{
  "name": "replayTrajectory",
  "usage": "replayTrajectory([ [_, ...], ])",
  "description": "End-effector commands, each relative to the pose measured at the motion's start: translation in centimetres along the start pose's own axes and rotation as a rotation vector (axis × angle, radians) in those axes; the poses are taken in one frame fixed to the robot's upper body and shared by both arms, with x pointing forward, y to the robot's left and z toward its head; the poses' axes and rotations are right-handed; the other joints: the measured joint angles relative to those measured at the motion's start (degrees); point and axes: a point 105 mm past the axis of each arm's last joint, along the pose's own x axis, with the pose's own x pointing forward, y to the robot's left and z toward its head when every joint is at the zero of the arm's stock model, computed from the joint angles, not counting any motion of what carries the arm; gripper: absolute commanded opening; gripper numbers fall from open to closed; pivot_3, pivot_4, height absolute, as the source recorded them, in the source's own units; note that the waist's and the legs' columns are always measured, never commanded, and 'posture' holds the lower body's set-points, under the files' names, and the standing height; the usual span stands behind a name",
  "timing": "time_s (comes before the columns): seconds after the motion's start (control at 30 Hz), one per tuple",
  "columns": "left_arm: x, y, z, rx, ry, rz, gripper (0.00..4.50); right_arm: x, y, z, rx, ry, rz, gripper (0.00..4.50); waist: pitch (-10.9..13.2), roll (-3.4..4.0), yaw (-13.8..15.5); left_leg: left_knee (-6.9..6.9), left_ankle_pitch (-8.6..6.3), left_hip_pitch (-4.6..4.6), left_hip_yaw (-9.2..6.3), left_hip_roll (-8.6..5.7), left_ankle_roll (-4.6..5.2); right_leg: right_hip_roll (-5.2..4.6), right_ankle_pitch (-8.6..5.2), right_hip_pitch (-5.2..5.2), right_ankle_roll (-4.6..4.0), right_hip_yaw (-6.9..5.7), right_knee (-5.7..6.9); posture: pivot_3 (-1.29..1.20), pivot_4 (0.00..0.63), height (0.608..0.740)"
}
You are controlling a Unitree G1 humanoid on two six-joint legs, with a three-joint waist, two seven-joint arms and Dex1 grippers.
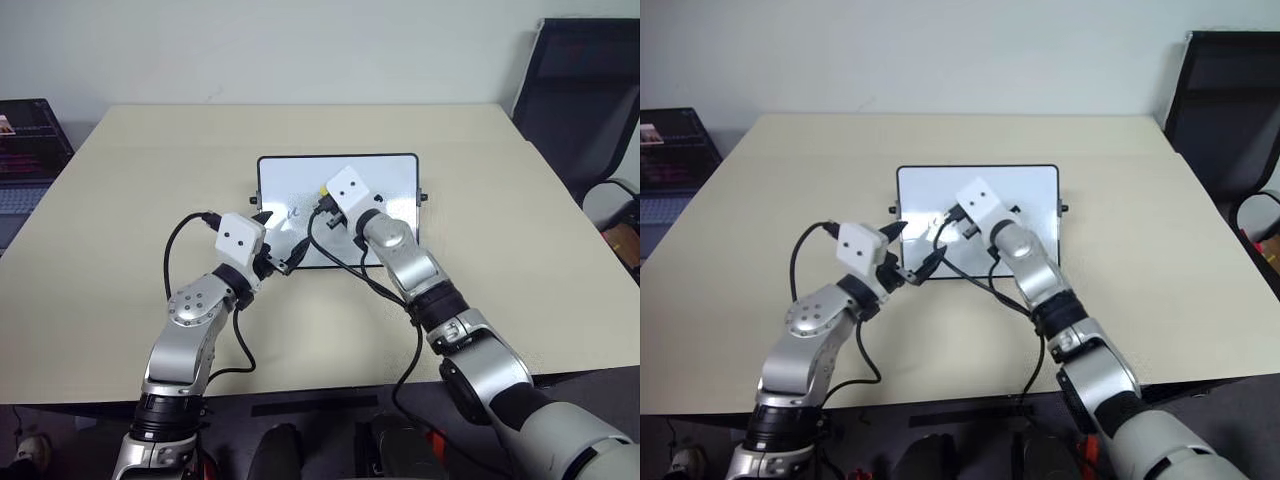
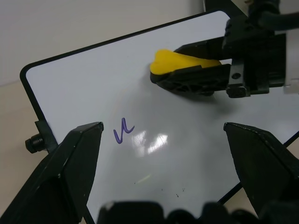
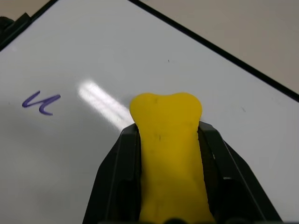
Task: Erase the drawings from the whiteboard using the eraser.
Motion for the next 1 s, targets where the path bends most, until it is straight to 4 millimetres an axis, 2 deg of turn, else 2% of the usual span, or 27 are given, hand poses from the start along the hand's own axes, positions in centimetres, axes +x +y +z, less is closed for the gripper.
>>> replayTrajectory([
  [0.03, -0.2, -0.1, 1.3, 0.019, -0.048, 0.001, 4.5, -0.4, -0.8, -1.3, 0.012, 0.027, -0.024, 1.2, 0.0, 0.0, 0.0, -0.01, 0.0, 0.0, 0.0, 0.0, 0.0, -0.01, -0.01, 0.0, 0.02, 0.0, 0.0, 0.0, 0.15, 0.74],
  [0.27, -0.3, -0.2, 1.1, 0.009, -0.044, 0.009, 4.5, -4.4, -2.6, -7.2, 0.003, 0.163, -0.073, 1.2, 0.0, -0.02, 1.6, 0.0, 0.0, 0.02, -0.07, -0.02, 0.0, -0.07, -0.05, 0.1, 0.07, 0.0, -0.07, 0.0, 0.15, 0.74],
  [0.47, -0.3, -0.2, 1.0, 0.004, -0.041, 0.008, 4.5, -6.8, -2.8, -9.1, -0.008, 0.222, -0.074, 1.2, 0.0, -0.04, 1.7, 0.04, 0.06, 0.12, -0.01, -0.02, 0.0, -0.12, -0.04, 0.17, 0.06, 0.0, -0.06, 0.0, 0.15, 0.74],
  [0.57, 0.0, 0.0, 1.1, 0.006, -0.045, 0.005, 4.5, -5.9, -2.8, -8.0, -0.004, 0.201, -0.074, 1.2, 0.0, -0.04, 1.6, 0.04, 0.08, 0.16, 0.0, -0.02, 0.0, -0.11, -0.03, 0.18, 0.06, -0.01, -0.03, 0.0, 0.15, 0.74],
  [0.77, 0.1, 0.1, 1.2, 0.01, -0.048, 0.004, 4.5, -2.0, -1.8, -3.4, 0.007, 0.095, -0.054, 1.2, 0.0, -0.04, 0.3, 0.05, 0.15, 0.28, 0.02, -0.02, 0.05, -0.08, 0.14, 0.16, -0.12, 0.05, 0.0, 0.0, 0.15, 0.74],
  [0.9, 0.0, -0.1, 1.2, 0.012, -0.047, 0.001, 4.5, -0.5, -1.2, -1.2, 0.008, 0.041, -0.039, 1.2, 0.0, -0.03, 0.0, 0.04, 0.17, 0.28, 0.01, -0.02, 0.08, 0.01, 0.17, 0.14, -0.1, 0.0, 0.07, 0.0, 0.15, 0.74],
  [1.0, -0.1, -0.1, 1.2, 0.013, -0.046, 0.002, 4.5, -0.1, -0.8, -0.7, 0.008, 0.025, -0.033, 1.2, 0.0, -0.03, 0.0, 0.0, 0.17, 0.13, 0.02, -0.01, 0.07, 0.03, 0.1, 0.03, -0.12, -0.01, 0.05, 0.0, 0.15, 0.74],
])
